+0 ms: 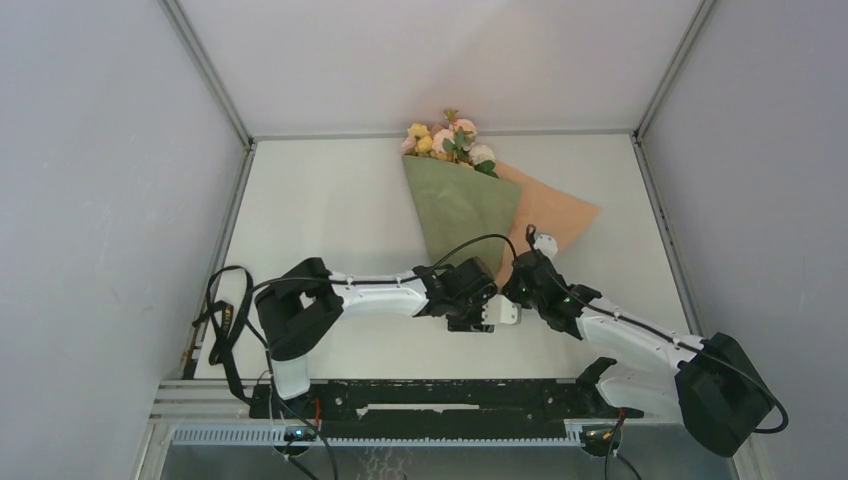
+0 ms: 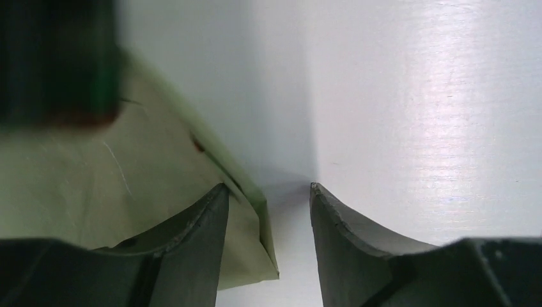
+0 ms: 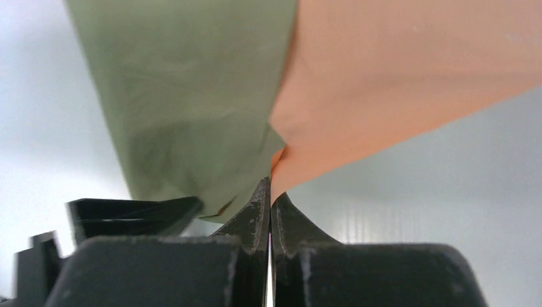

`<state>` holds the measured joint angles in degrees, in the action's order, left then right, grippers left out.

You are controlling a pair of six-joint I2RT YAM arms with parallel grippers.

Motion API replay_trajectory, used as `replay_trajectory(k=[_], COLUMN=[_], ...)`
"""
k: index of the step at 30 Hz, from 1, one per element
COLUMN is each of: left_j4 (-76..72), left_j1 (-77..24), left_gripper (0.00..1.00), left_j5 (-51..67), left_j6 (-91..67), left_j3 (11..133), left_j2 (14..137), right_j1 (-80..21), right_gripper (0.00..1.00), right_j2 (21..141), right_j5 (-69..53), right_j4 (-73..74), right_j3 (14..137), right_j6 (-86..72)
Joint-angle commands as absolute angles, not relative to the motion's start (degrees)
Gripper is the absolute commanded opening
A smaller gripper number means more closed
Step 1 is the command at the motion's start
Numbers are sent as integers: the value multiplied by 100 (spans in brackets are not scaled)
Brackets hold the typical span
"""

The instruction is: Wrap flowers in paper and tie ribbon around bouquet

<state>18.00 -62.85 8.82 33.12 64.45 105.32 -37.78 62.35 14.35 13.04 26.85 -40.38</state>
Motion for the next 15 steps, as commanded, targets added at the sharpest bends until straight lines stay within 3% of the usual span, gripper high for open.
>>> replay_trajectory(k=[1, 9, 15], left_j4=[1862, 1406, 1574], left_j1=[-6519, -6250, -5868], left_gripper=[55, 58, 56], left_j5=[655, 787, 1206], left_j6=[3863, 3775, 3738], left_j3=[6143, 5926, 6143], left_j2=[10625, 10503, 10684], right_j1=[-3790, -3297, -3319], right_gripper=[0, 0, 0], right_j2=[6161, 6121, 6648], right_j5=[749, 319, -908], right_j4=[301, 330, -933], right_j3=[3032, 2762, 2696], right_j6=[-2940, -3447, -2797])
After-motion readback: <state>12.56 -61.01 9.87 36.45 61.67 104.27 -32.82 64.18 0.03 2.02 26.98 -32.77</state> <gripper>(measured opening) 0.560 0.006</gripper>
